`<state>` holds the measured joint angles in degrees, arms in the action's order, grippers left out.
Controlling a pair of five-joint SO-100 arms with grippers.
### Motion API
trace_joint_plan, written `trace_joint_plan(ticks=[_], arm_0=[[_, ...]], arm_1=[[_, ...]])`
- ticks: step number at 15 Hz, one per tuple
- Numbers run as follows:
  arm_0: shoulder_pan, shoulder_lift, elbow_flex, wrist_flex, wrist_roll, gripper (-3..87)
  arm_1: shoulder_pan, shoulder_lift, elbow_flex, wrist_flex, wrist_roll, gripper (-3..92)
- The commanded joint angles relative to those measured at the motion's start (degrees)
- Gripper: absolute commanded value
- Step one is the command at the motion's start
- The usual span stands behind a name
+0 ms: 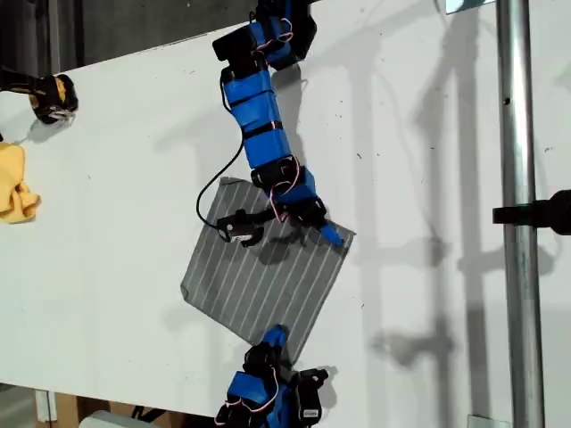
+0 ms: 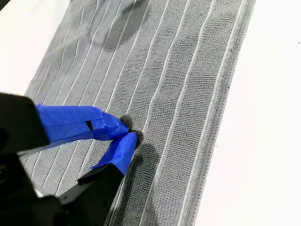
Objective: Grasp corners of a towel and fold twice.
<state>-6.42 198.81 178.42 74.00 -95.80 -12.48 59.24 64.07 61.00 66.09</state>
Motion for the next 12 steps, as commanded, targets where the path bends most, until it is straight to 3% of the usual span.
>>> trace_joint_plan(ticks=[1, 12], arm_0=[[-0.1, 0.4, 0.3, -0.1, -0.8, -0.2], [0.3, 0.4, 0.3, 0.0, -1.1, -0.3]], arm_1=[[0.8, -1.3, -5.9, -1.6, -1.3, 36.7], [-1.1, -13.6, -12.0, -5.4, -2.0, 35.1]])
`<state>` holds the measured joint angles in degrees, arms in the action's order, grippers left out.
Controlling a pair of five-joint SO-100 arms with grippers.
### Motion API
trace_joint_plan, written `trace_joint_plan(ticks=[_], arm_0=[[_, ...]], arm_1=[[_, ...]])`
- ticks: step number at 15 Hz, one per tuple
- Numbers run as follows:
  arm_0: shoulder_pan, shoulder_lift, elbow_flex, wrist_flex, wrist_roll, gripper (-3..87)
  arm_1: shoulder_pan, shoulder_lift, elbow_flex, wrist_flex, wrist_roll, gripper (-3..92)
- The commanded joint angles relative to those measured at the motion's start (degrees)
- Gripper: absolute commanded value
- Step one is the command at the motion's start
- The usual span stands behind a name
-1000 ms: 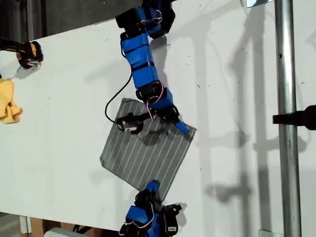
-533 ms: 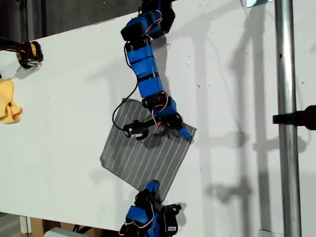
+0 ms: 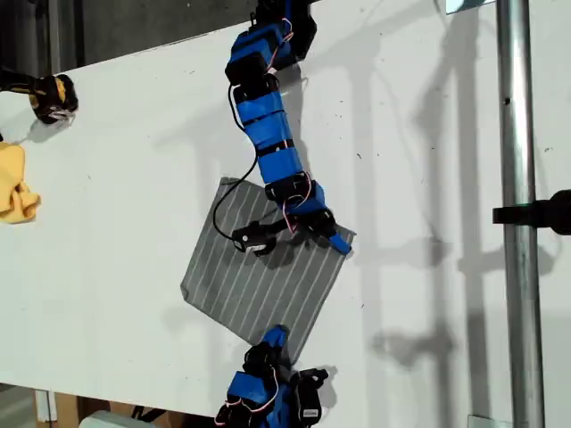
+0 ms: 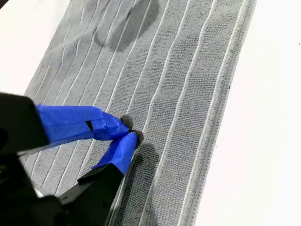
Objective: Grasp corners of a towel and fold twice.
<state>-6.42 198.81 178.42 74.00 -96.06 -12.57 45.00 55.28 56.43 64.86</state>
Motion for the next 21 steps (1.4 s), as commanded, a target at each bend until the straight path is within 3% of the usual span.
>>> trace_joint_plan(ticks=[1, 3, 11, 12, 14, 15, 19, 21], arm_0=[[0.3, 0.4, 0.3, 0.0, -0.8, -0.3], [0.3, 0.4, 0.3, 0.1, -0.8, -0.4], [0.6, 0.4, 0.3, 0.1, -0.7, -0.7], [0.6, 0.4, 0.3, 0.1, -0.6, -0.7], [0.5, 0.4, 0.3, 0.1, -0.5, -0.7], [0.5, 0.4, 0.3, 0.1, -0.4, -0.7], [0.6, 0.4, 0.3, 0.1, -0.5, -0.7], [0.5, 0.4, 0.3, 0.1, -0.5, -0.6]], arm_1=[[-1.1, -0.4, -3.4, -0.9, -0.8, 31.9], [-0.7, -1.9, -3.5, 1.5, 0.4, 31.4], [-1.1, 0.4, -1.9, 23.8, 7.1, 33.2], [-1.2, 0.7, -1.8, 24.4, 7.2, 31.2], [-1.2, 1.2, -1.9, 23.8, 7.8, 13.4], [-1.1, 1.2, -2.5, 23.1, 7.7, 10.0], [-0.8, 1.6, -3.4, 21.2, 7.2, -0.2], [-1.0, 2.2, -3.4, 20.4, 7.2, -0.2]])
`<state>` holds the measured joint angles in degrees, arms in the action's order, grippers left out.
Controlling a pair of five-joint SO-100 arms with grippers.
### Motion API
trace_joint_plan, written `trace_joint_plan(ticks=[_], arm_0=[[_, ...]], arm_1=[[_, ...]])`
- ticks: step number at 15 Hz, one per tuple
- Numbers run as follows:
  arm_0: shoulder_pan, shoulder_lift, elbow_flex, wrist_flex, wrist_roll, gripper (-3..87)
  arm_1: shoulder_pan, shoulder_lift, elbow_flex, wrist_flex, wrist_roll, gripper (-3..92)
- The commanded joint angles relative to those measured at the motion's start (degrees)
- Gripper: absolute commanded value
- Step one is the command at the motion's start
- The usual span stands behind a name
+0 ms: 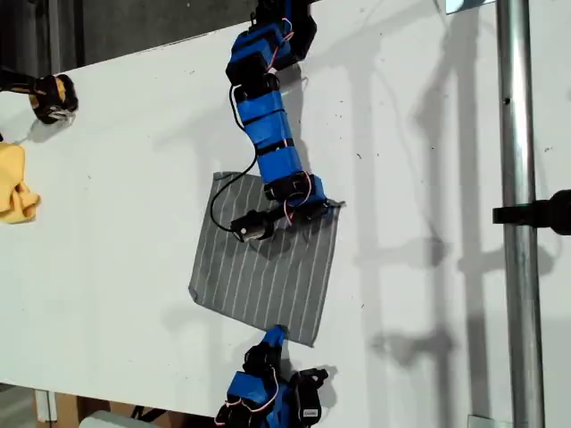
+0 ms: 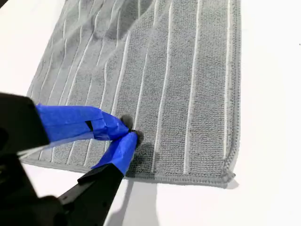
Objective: Grasp corners of a towel and fold twice.
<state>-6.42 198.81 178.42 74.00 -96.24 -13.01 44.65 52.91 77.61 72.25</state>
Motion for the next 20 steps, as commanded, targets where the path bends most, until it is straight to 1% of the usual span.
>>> trace_joint_plan(ticks=[1, 2, 4, 7, 10, 12, 15, 16, 18, 20], arm_0=[[0.6, 0.4, 0.2, 0.0, -0.2, -0.2], [0.6, 0.4, -0.8, -1.3, 1.1, -0.7], [0.7, 0.4, -5.7, -1.9, 4.0, -0.9], [0.4, -0.4, -13.8, 2.5, 6.1, -1.0], [2.2, -12.0, -24.9, 4.0, 9.3, -1.0], [4.0, -22.9, -34.5, 6.8, 16.2, -1.0], [7.9, -35.4, -48.1, 12.8, 29.5, -1.0], [9.1, -42.7, -53.3, 16.2, 31.6, -1.0], [10.9, -55.3, -61.3, 19.3, 37.2, -1.0], [12.5, -61.9, -65.5, 19.7, 41.7, -1.0]], arm_1=[[-0.5, 2.5, -1.1, -1.0, -0.2, -0.2], [-0.4, 2.5, -1.1, -1.1, -0.2, -0.2], [-0.3, 2.1, -1.1, -2.3, -0.2, -0.2], [-0.2, 2.1, -1.1, -3.1, -0.4, -0.2], [0.0, 2.0, -1.1, -3.4, -0.5, -0.2], [0.0, 2.0, -1.1, -3.8, -0.6, -0.2], [0.0, 2.3, -1.1, -4.3, -0.9, -0.2], [-0.1, 2.3, -1.1, -4.7, -0.9, -0.2], [-0.2, 2.4, -1.1, -5.4, -0.9, -0.2], [-0.3, 2.6, -1.1, -5.9, -0.9, -0.2]])
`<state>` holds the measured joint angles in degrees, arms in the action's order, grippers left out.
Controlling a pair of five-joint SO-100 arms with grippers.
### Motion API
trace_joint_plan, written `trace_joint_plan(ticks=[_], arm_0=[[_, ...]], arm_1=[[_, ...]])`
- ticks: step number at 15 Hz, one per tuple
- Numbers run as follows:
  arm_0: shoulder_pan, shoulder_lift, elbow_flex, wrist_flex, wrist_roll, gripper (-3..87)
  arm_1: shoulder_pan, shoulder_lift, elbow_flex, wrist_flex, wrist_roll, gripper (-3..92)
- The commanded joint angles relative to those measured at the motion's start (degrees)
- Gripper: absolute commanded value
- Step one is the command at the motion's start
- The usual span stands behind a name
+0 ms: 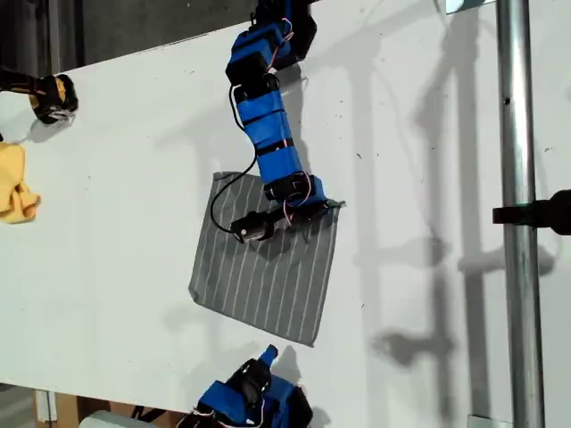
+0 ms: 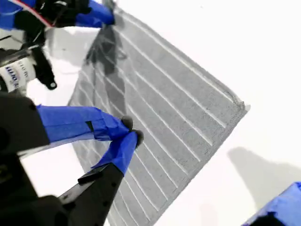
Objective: Grasp corners of a towel and fold twice.
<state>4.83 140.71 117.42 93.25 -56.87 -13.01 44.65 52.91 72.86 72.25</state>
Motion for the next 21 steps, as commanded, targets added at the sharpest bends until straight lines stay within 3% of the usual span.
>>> trace_joint_plan(ticks=[1, 2, 3, 4, 7, 12, 17, 21], arm_0=[[1.9, -5.9, -6.3, 0.5, 4.6, -1.0], [2.1, -7.4, -7.5, 0.6, 5.4, -0.9], [1.9, -8.1, -7.8, 0.6, 5.4, 5.1], [1.9, -8.5, -7.9, 0.7, 4.0, 18.1], [2.7, -9.1, -9.4, 1.5, 3.3, 27.3], [3.3, -10.3, -3.3, -2.0, 2.5, 27.5], [10.7, -7.6, 14.1, -16.1, -6.2, 27.2], [10.6, -7.4, 23.4, -20.2, -10.5, 27.6]], arm_1=[[-0.3, 2.7, -1.1, -1.1, -0.9, -0.2], [-0.3, 2.8, -1.0, -1.1, -0.9, -0.2], [-0.3, 2.8, -1.0, -1.1, -0.9, -0.2], [-0.1, 2.7, -1.0, -1.1, -1.1, -0.2], [0.4, 2.7, -0.8, -1.1, -1.6, -0.2], [0.5, 3.0, -0.8, -1.1, -1.7, -0.2], [0.5, 3.1, -0.8, -0.2, -1.7, -0.2], [0.5, 3.1, -0.7, -0.1, -1.7, -0.2]])
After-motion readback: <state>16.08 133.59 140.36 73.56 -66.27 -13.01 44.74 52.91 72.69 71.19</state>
